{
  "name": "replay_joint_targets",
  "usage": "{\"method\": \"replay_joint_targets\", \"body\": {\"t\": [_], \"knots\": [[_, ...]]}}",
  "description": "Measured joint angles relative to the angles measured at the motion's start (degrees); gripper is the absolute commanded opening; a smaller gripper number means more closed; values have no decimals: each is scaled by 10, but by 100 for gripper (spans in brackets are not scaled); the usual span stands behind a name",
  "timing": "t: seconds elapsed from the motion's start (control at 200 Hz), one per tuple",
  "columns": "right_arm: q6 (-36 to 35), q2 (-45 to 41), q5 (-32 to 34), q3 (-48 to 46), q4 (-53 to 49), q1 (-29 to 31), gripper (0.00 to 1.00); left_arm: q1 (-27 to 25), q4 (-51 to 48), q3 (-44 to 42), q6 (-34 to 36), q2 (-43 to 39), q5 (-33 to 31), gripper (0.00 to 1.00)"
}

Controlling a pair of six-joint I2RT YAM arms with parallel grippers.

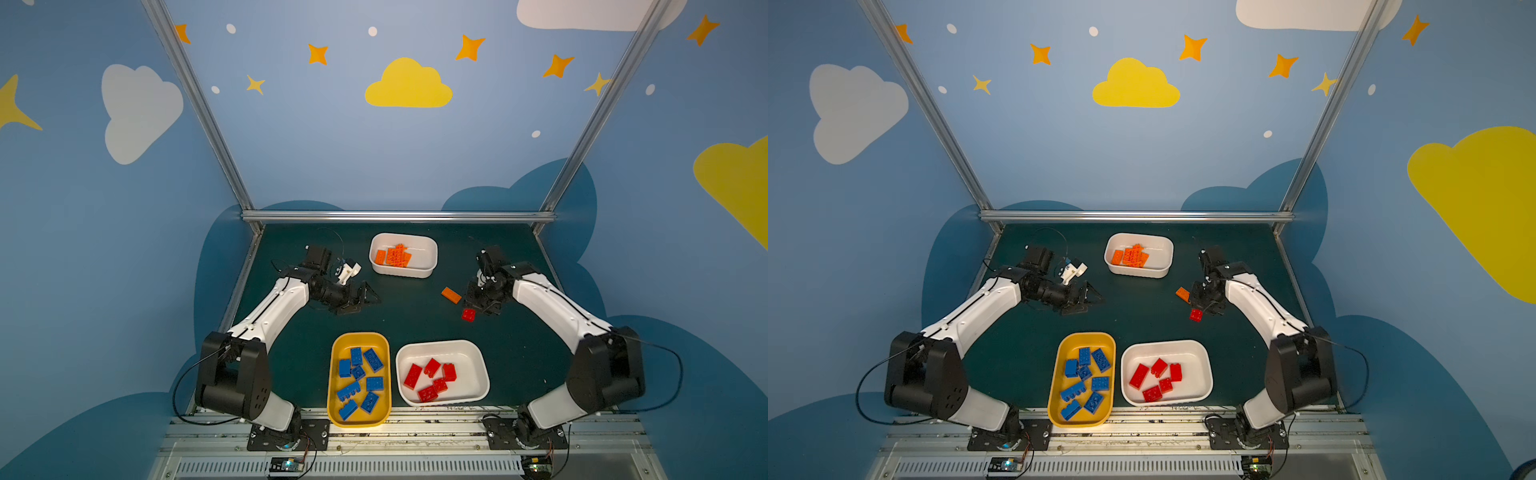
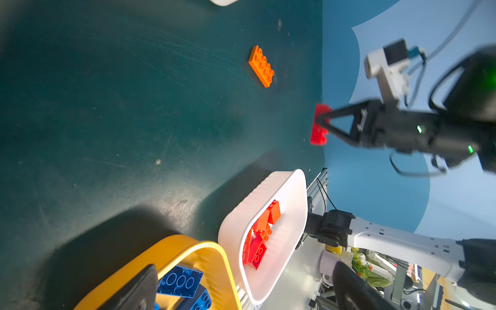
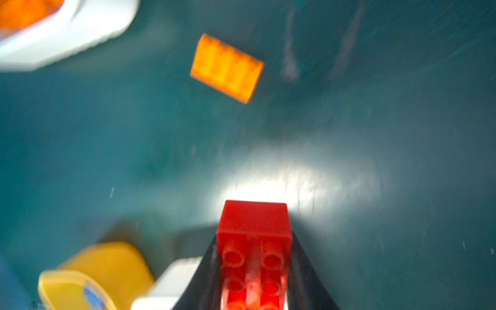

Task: Sort the legos into containers by color
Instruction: 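Carry the long red brick over the near white bin and release it, then move the right gripper to the orange brick and grasp it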

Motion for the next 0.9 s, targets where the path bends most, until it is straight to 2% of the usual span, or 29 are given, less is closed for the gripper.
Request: {"method": "replay_joint_targets", "body": {"t": [0.19,0.375,0.496,0.621,0.726,0.896], "knots": [[-23,-109,-33,-71,-60,113,21,-2,10,-2,-13,0,13,100],[-27,-121,-23,-138,-82,178,22,-6,10,-2,-16,0,18,100],[-26,-100,-11,-173,-66,185,31,-7,7,-1,-15,0,19,100],[-29,-73,-5,-187,-47,185,49,-7,-2,3,-12,0,19,100],[-36,-70,0,-177,-45,182,55,-7,-6,6,-11,0,19,100],[-89,-71,0,-91,-71,134,55,-7,-8,6,-11,0,19,100]]}}
